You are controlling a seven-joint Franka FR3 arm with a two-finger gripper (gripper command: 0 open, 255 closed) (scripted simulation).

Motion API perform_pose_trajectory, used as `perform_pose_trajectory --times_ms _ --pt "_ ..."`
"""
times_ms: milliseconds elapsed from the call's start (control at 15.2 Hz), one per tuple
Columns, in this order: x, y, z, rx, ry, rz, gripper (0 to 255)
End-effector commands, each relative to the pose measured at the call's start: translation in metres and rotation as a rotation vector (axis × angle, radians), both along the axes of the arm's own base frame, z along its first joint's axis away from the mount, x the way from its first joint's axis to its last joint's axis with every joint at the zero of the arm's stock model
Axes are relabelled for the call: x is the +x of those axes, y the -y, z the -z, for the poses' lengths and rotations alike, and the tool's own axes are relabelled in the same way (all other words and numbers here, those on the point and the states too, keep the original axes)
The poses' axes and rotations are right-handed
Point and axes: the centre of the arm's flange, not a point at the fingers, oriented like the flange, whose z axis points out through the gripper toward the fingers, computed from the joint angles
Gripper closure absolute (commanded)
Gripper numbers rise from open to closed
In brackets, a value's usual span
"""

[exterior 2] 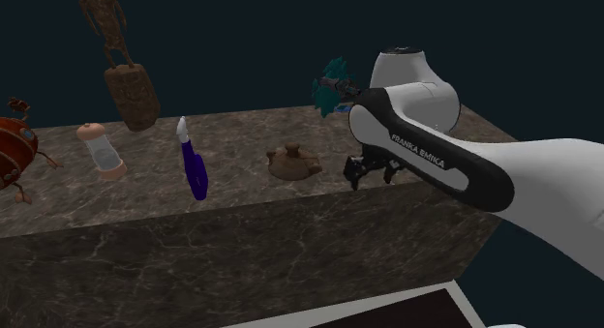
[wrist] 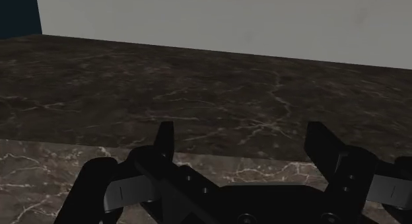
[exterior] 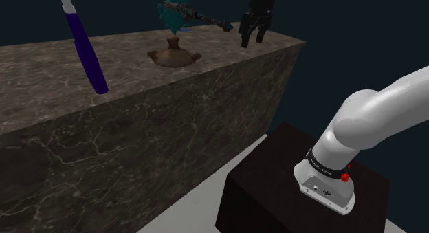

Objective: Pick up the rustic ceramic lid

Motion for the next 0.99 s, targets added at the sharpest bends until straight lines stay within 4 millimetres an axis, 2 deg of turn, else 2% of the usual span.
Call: perform_pose_trajectory --times_ms 0,924 --pt "0.023 -0.016 0.0 0.0 0.016 -0.009 0" --pt "0.167 -0.108 0.001 -0.008 0.12 -0.069 0"
